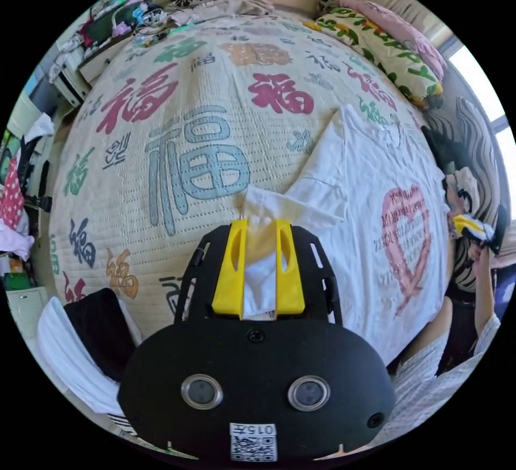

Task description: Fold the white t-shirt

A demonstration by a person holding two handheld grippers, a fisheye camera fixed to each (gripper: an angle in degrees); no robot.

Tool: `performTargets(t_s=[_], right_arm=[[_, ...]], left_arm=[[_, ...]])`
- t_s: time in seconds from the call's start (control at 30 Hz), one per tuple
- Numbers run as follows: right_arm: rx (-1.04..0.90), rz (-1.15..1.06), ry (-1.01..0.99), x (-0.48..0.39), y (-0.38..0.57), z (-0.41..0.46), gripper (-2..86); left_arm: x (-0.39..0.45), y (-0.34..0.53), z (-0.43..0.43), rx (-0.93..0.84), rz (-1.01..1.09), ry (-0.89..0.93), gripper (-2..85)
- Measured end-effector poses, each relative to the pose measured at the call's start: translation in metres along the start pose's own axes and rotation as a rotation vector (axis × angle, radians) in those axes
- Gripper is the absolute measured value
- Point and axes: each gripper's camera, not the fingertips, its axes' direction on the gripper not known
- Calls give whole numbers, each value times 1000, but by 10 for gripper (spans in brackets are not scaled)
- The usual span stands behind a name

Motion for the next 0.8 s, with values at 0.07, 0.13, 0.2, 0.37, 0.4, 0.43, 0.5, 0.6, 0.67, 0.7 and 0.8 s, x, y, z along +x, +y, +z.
performTargets(t_s=[0.07,0.13,0.2,0.37,0.4,0.43,0.5,0.6,0.67,0.7,0.8], right_arm=[[-40,-3,0,-4,8,8,58],[-51,4,0,-5,15,13,55],[-64,-3,-6,-9,20,18,52],[-117,-47,-19,-27,38,30,59],[-116,-43,-22,-28,41,30,60],[-112,-26,-29,-27,50,30,62],[-107,23,-36,-22,66,30,62],[-122,124,-57,-11,97,35,61],[-146,197,-82,-4,117,40,60],[-145,208,-85,-3,122,39,59],[-136,229,-46,-1,139,31,59]], left_arm=[[-15,2,-17,90,-48,27,11],[-40,13,-44,275,-171,0,7],[-63,26,-55,368,-297,11,13],[-93,64,-62,360,-404,41,103],[-93,83,-67,371,-383,65,106],[-91,103,-69,355,-379,70,108],[-86,131,-64,312,-351,78,107],[-80,152,-45,239,-316,154,100],[-78,157,-45,258,-336,102,78],[-80,157,-45,246,-345,102,37],[-84,177,-61,314,-398,89,4]])
